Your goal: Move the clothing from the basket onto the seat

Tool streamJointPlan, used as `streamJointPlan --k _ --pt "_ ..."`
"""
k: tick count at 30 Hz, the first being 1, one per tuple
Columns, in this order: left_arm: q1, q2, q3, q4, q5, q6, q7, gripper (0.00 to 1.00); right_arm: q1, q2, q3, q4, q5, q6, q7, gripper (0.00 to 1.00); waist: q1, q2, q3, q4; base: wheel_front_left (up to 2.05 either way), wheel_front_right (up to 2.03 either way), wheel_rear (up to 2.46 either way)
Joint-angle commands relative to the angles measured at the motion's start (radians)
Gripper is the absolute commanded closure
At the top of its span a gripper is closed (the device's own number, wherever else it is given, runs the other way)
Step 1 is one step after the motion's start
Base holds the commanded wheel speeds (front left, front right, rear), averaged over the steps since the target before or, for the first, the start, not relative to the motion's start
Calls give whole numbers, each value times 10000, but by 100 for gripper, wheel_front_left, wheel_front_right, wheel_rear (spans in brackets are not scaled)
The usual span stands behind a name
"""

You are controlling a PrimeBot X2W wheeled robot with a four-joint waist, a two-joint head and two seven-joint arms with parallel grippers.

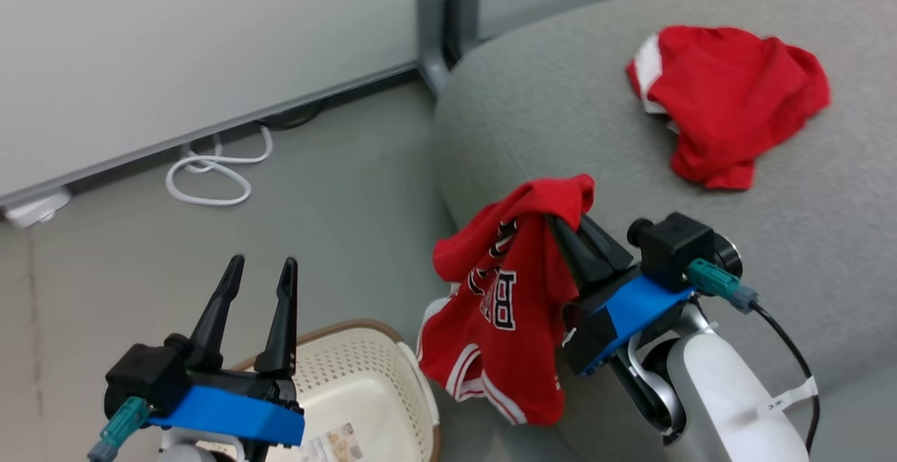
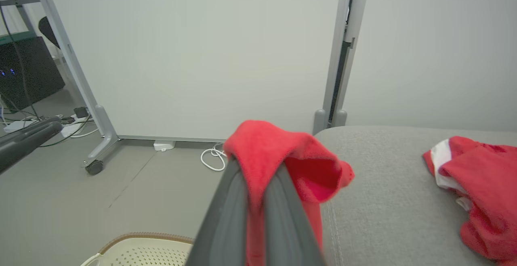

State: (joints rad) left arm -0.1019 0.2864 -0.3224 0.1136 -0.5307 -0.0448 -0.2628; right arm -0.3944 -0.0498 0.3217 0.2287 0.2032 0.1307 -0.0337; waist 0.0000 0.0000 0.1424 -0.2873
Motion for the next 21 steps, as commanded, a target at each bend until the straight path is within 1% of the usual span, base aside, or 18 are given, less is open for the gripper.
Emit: streamJointPlan --k 1,6,11,16,21 --pt "225 -43 215 -95 170 -67 -26 0 274 -11 -86 -324 -50 1 113 100 0 0 -120 -493 0 0 0" --pt "472 -132 564 -139 563 -326 -28 0 857 -9 -365 -1029 29 1 294 100 0 0 48 -1343 0 0 0" --pt "454 -218 713 -74 822 -450 -28 0 1278 -8 -519 -1423 81 3 392 100 0 0 152 -1912 0 0 0" --pt "451 -269 769 -25 970 -543 -29 0 1498 -6 -562 -1641 126 1 440 100 0 0 209 -2230 0 0 0" --pt "343 -322 761 40 1039 -620 -29 0 1570 -6 -681 -1650 94 1 433 100 0 0 285 -2237 0 0 0"
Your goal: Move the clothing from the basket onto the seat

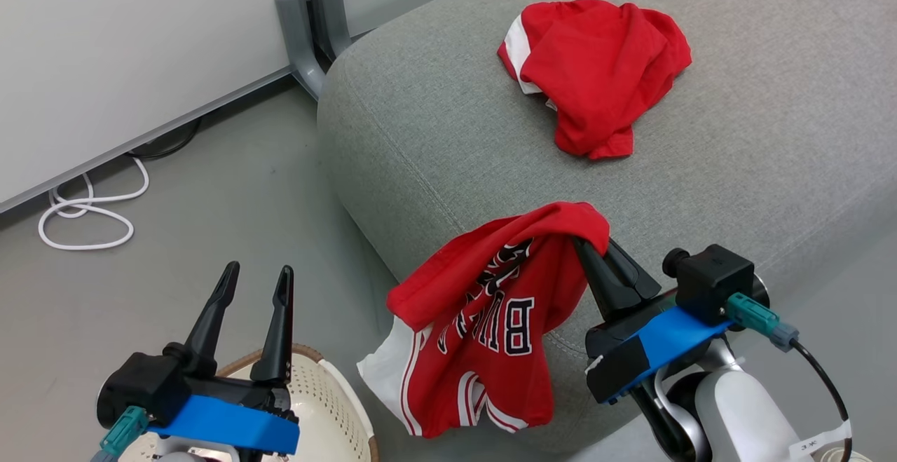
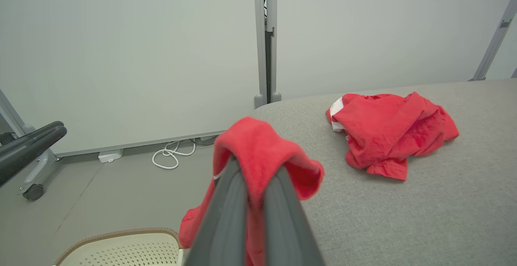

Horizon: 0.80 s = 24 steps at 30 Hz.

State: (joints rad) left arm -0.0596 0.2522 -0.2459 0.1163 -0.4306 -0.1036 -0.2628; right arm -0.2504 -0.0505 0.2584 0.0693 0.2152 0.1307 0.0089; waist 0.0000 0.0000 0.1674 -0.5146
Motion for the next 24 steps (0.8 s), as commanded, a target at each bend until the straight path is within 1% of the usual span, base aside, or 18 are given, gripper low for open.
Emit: streamJointPlan --k 1,5,8,11,14,16,17,20,24 --pt "-103 4 -11 31 45 -47 -29 0 91 1 -71 -37 -17 3 8 100 0 0 65 66 0 0 0" --pt "-125 0 -6 39 76 -88 -29 0 -322 -2 -245 -63 23 1 9 100 0 0 225 177 0 0 0" --pt "-230 97 -3 -24 99 -124 -29 0 -1043 4 -436 -163 -455 1 49 100 0 0 551 315 0 0 0" --pt "-454 264 -21 -169 201 -148 -18 0 -2029 -21 -962 -296 -852 1 170 100 0 0 1142 497 0 0 0" --pt "-784 501 -64 -463 327 -168 102 0 -3349 -275 -1912 -383 -908 0 359 100 0 0 1949 722 0 0 0" --pt "-1041 649 -90 -717 398 -185 212 0 -4283 -447 -2679 -275 -640 1 569 100 0 0 2535 881 0 0 0" --pt "-1167 751 -129 -840 446 -198 292 0 -4801 -443 -3203 -183 -318 0 683 100 0 0 2848 958 0 0 0" --pt "-1536 1103 -138 -1293 533 -197 498 0 -6357 -874 -4536 154 -70 1 1038 100 0 0 3790 1171 0 0 0" --pt "-1902 1524 -118 -1924 638 -211 708 0 -8156 -1621 -5980 821 -352 1 1368 100 0 0 4896 1376 0 0 0"
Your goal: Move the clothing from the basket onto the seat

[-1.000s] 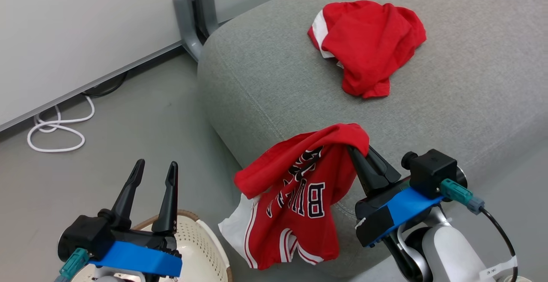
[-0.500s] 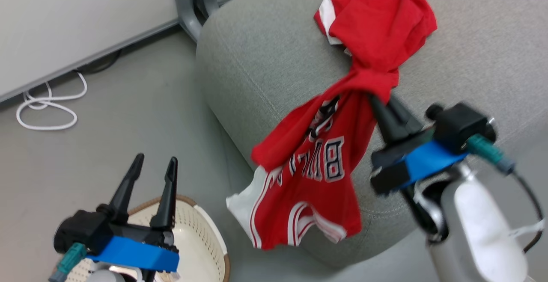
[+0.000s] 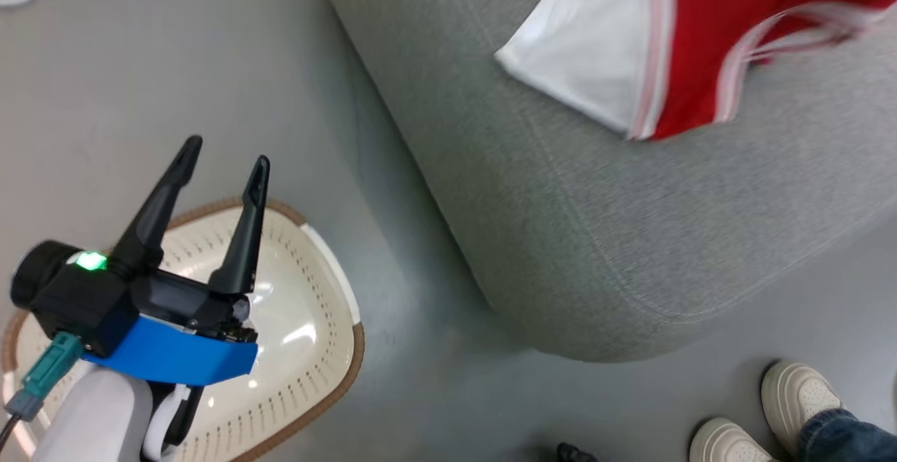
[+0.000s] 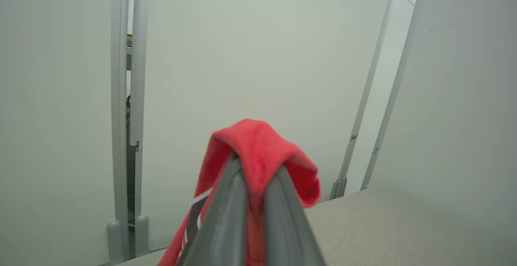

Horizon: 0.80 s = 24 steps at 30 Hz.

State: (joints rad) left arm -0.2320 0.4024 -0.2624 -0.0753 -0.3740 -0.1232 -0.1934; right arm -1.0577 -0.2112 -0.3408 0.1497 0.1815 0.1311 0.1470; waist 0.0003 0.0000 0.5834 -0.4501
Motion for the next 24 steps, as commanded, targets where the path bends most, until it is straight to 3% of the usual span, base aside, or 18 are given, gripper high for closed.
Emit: streamJointPlan --k 1,7,15,17,24 --pt "-247 108 52 -196 73 -20 65 0 -523 -203 -375 252 -65 -3 40 100 -3 0 994 779 0 0 0" --pt "-524 542 103 -996 187 -12 319 0 -2241 -922 -2068 1648 -533 -3 -223 100 -3 0 2104 1031 0 0 0" --pt "-582 849 98 -1490 194 36 473 0 -1367 -571 -2920 4118 -1548 -3 -934 100 -3 0 2466 1317 0 0 0" --pt "-560 800 96 -1457 155 83 414 0 -1182 -500 -3246 4737 -1853 -3 -967 0 -3 0 2376 1364 0 0 0" --pt "-433 584 22 -962 -18 93 98 0 -573 -194 -3114 5649 -2600 -3 -1392 0 -3 0 1629 1426 0 0 0"
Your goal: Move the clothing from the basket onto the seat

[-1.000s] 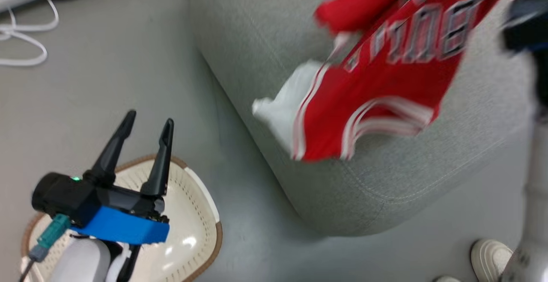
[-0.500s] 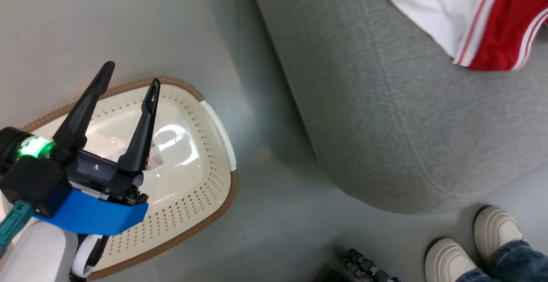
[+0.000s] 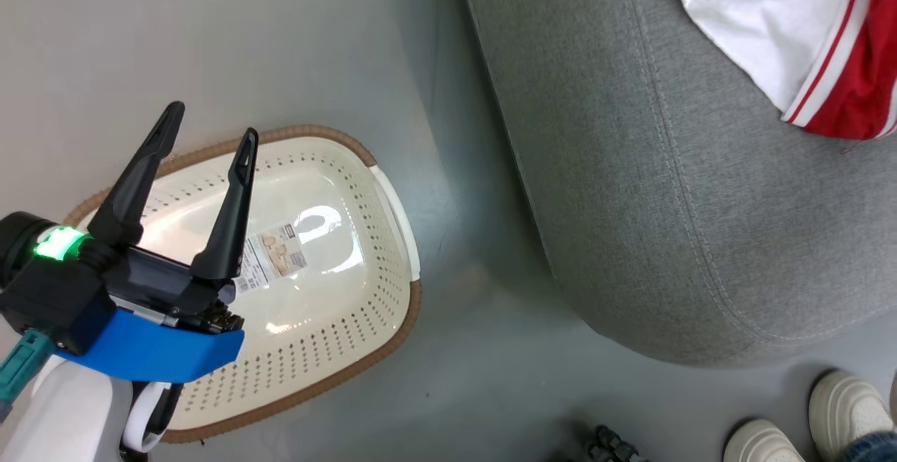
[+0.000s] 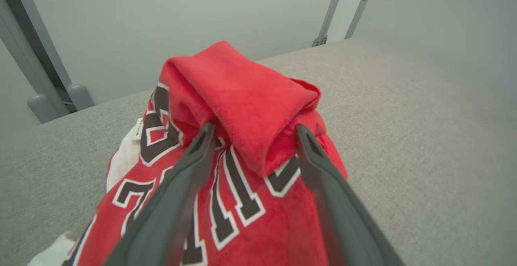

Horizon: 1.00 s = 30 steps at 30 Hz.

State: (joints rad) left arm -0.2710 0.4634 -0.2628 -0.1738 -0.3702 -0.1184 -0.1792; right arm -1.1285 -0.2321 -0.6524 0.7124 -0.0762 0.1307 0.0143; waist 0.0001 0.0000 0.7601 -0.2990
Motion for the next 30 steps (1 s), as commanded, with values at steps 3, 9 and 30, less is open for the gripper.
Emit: streamJointPlan --k 3,9,30 --pt "28 -193 -57 417 -149 34 -249 0 571 226 154 17 -291 1 -357 0 -1 0 -662 -51 0 0 0" --pt "231 -728 -245 1432 -400 1 -636 0 2035 728 610 -487 -60 0 -1237 0 -1 0 -1952 152 0 0 0" --pt "1760 -2242 551 3333 -506 -48 -869 0 8913 1809 4438 -4332 2079 1 -2433 0 -1 0 -5381 773 0 0 0"
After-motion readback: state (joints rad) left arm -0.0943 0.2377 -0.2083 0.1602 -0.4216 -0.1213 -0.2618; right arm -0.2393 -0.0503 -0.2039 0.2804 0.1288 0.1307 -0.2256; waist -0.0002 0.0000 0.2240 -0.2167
